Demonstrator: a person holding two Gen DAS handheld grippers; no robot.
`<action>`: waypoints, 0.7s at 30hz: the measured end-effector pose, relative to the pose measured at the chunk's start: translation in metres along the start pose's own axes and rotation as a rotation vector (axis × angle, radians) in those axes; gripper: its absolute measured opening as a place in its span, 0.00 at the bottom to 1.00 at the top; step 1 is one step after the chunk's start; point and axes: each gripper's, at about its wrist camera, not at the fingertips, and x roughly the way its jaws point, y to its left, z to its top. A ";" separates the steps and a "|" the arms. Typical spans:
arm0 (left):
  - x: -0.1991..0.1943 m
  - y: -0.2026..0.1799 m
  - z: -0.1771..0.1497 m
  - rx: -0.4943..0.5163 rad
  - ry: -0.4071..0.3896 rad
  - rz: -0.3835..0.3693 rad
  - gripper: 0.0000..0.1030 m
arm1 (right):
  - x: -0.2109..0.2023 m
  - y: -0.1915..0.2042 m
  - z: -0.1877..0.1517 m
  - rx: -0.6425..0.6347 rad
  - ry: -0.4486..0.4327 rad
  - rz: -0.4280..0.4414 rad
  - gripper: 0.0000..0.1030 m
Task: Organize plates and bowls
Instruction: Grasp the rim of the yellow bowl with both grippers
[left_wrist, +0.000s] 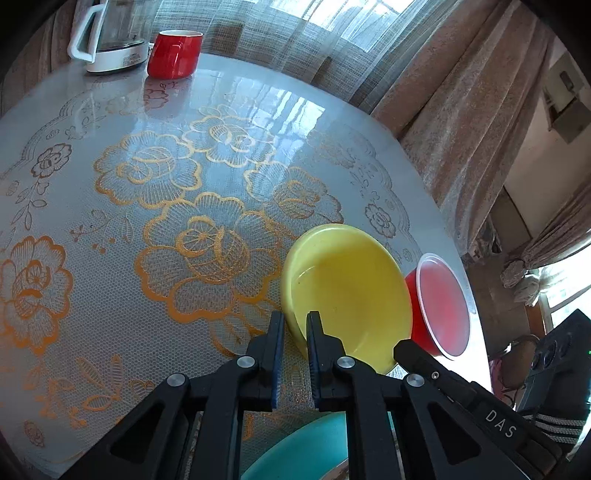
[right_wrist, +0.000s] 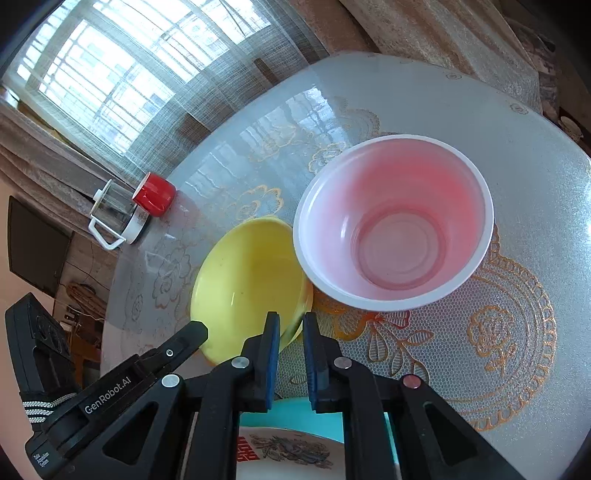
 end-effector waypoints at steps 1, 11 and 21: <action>-0.003 0.002 -0.001 -0.001 -0.002 0.003 0.11 | 0.001 0.001 -0.001 -0.003 0.006 0.005 0.12; -0.039 0.032 -0.015 -0.040 0.007 0.132 0.12 | 0.014 0.034 -0.017 -0.085 0.077 0.066 0.12; -0.057 0.066 -0.020 -0.088 -0.018 0.200 0.13 | 0.030 0.064 -0.018 -0.167 0.114 0.063 0.15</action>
